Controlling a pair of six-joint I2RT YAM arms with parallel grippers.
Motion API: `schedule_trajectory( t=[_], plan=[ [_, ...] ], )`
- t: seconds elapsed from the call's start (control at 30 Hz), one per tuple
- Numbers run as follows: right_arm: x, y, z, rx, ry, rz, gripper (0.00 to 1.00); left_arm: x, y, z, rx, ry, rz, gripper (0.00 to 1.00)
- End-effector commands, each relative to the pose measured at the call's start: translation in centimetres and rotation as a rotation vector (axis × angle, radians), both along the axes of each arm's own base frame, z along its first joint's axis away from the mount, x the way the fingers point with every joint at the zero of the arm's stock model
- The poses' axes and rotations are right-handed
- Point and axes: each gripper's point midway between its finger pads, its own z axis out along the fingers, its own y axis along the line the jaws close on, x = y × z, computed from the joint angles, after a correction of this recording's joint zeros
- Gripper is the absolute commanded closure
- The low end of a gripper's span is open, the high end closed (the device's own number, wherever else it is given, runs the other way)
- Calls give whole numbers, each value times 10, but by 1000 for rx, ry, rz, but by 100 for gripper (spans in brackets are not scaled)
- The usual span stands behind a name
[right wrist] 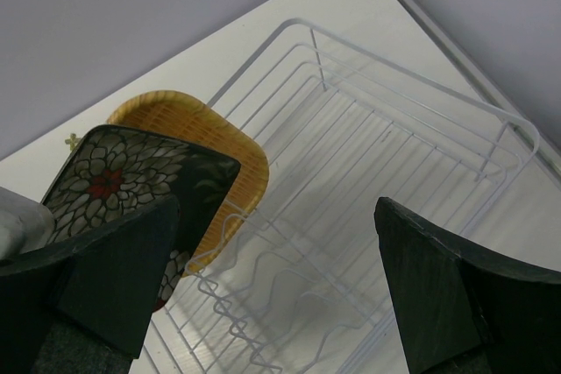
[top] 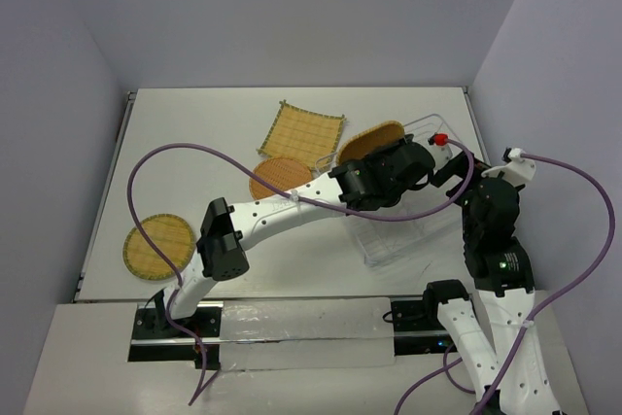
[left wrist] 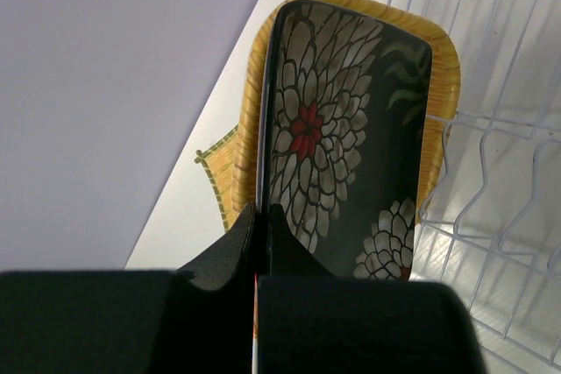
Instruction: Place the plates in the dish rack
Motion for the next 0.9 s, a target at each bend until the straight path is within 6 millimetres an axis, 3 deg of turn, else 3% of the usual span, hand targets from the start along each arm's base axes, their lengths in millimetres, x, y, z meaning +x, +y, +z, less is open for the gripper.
schedule_trajectory(
  t=[0.0,0.2,0.37,0.57,0.87],
  plan=[
    [6,-1,1,4,-5,-10,0,-3,11,82,-186,-126,75,100],
    [8,0,-2,5,8,-5,0,-8,14,93,-191,-145,73,100],
    [7,0,-3,4,5,-4,0,-9,7,82,-181,-137,72,100],
    [7,1,-2,6,1,4,0,-11,6,82,-185,-133,75,100],
    [4,0,-2,5,-5,1,0,-2,-2,47,-144,-115,101,100]
  ],
)
